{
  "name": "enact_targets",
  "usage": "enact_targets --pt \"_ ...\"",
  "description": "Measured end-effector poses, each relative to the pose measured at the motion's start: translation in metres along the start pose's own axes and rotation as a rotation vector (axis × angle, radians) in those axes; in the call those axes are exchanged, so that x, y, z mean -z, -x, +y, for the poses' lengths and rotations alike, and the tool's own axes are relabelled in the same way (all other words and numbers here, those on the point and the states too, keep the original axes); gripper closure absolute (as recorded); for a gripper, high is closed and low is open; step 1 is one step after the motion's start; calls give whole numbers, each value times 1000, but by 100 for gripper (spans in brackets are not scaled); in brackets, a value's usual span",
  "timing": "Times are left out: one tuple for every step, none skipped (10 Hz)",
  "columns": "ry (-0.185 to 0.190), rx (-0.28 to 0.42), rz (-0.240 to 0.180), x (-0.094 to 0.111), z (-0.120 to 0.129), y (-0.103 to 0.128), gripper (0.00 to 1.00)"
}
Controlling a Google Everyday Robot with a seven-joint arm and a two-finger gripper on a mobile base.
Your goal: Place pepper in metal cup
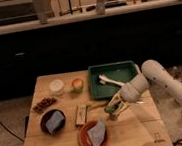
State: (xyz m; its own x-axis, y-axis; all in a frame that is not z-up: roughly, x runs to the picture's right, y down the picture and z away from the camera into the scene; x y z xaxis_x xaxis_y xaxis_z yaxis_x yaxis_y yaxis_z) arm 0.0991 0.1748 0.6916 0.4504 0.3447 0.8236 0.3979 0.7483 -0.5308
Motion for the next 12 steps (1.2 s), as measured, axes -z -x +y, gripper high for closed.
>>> enact_targets --pt "3 -8 -15 0 -2 0 73" --pt "3 -13 -22 0 -4 0 64" --pt "4 -18 -26 0 -4 -1 56" --pt "5 -23 -30 0 -4 -2 44" --pt "6 -26 -32 0 -5 -2 35" --pt "8 -29 -33 -1 -5 -2 25" --pt "7 -32 -34 0 -6 -3 21" --pt "7 -36 -35 0 -5 -4 20" --pt "7 -37 -35 0 -5 -4 20" --pt "7 -38 -36 0 -5 -4 20" --pt "8 -37 -37 0 -6 -5 20" --pt "9 -33 -36 0 -6 -5 20"
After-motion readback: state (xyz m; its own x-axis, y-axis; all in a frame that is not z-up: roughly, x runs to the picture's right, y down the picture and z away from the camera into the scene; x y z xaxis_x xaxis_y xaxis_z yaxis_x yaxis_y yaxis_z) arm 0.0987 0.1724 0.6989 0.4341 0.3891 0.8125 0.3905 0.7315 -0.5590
